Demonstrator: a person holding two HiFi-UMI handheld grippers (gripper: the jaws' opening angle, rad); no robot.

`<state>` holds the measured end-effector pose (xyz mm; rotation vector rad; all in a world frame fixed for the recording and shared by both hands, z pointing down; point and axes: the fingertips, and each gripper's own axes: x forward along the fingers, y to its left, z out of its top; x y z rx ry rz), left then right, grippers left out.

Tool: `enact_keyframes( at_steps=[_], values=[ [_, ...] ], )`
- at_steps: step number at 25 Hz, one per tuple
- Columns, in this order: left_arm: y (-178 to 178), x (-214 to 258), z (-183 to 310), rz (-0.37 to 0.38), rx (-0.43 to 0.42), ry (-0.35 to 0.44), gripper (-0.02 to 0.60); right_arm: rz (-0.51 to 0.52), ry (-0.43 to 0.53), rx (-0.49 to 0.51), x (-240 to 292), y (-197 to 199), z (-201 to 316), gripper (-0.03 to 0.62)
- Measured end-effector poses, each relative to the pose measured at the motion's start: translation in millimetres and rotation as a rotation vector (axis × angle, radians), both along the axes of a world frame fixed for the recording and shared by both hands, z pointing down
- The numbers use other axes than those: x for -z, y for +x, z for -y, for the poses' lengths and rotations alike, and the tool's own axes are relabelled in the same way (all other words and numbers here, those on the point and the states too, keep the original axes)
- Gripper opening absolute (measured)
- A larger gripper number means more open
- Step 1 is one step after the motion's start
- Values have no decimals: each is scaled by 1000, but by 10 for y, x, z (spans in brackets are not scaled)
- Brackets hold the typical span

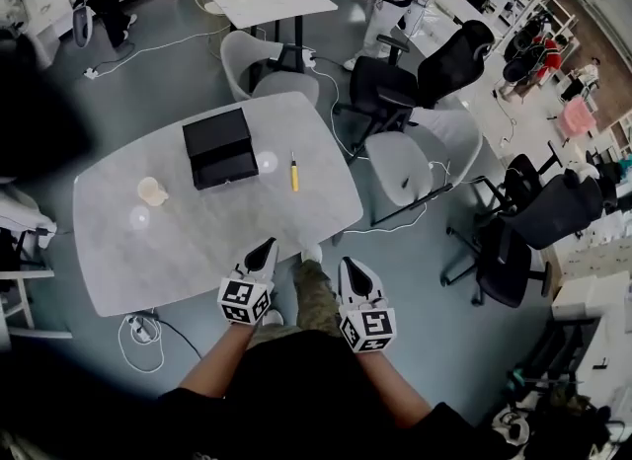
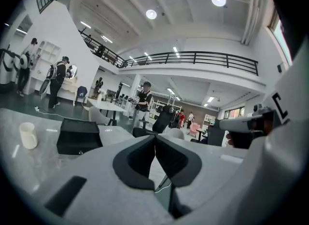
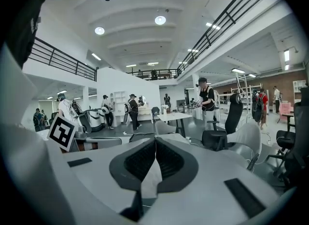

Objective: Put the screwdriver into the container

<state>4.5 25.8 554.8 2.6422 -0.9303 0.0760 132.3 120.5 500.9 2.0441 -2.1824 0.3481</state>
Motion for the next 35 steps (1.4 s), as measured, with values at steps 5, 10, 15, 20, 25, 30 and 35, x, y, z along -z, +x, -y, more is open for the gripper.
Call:
enact_keyframes(
  at_steps=[5,10,15,20,25,30,35],
  values=[
    [203,-203,277,39,23,-18,17,25,-10,57,-219,219,588,12],
    [424,-415,678,106,34,-70,17,83,-35,95,-326,542,1265,12],
    [651,-621,1349,109,95,-180,17,146,-69,164,-350,807,1989,12],
    [765,-943,1946,131,201,-257,17,227,-93,212,-384,1002,2531,12],
    [1041,-1306,2190,215,191,-333,18,237,-147,244,-501,1198,2804,12],
    [1285,-1738,2385,234,183,-437,20,243,-202,229,-739,1499,2995,12],
    [1492,-2076,2530,302,160,-517,125,234,-245,270,-873,1593,3154,12]
  ],
)
